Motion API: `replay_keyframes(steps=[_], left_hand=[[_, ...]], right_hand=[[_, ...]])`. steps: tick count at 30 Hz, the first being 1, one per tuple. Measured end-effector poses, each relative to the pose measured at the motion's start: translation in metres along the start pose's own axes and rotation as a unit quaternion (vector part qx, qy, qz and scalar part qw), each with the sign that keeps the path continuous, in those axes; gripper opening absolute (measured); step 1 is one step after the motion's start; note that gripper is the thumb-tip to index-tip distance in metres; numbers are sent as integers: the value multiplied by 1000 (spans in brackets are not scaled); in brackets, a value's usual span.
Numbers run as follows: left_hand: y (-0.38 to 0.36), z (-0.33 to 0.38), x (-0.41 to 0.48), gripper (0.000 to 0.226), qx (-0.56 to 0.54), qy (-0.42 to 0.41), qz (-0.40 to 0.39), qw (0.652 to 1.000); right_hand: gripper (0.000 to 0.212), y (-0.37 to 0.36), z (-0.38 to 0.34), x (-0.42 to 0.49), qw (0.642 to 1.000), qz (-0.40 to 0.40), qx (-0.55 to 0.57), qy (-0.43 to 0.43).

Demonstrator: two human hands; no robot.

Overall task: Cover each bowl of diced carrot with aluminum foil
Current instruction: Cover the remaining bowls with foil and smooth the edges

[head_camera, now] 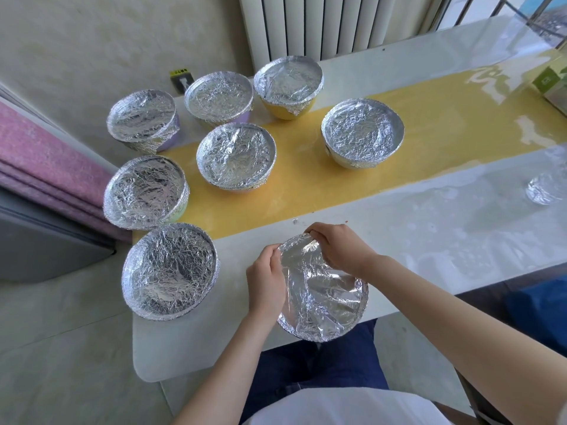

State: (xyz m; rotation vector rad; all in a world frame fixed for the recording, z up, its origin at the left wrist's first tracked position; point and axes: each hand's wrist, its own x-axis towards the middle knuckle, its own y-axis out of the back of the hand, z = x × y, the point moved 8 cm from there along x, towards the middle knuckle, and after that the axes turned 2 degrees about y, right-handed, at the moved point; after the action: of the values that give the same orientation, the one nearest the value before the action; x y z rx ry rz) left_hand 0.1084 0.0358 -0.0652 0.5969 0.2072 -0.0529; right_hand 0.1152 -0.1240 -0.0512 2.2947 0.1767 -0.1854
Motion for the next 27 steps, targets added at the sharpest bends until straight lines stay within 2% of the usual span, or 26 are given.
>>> replay_keyframes(steps=[3,9,15,21,27], left_hand=[[2,2,-1,22,21,-7,13,1000],[2,4,-3,23,24,-14,17,999],[1,4,-3,23,28,-13,14,999],[4,6,-6,23,30,-16,39,999],[4,6,-8,24,34,-30,45,998]], right_hand=[[27,0,0,1,1000,12,-5,3],[28,-2,-3,11,994,-54,-97,-5],[30,-6,-16,14,995,-55,-82,25],[31,-10,-27,19,973,-117,-194,42],[37,-23,-25,25,982,-130,-133,41]])
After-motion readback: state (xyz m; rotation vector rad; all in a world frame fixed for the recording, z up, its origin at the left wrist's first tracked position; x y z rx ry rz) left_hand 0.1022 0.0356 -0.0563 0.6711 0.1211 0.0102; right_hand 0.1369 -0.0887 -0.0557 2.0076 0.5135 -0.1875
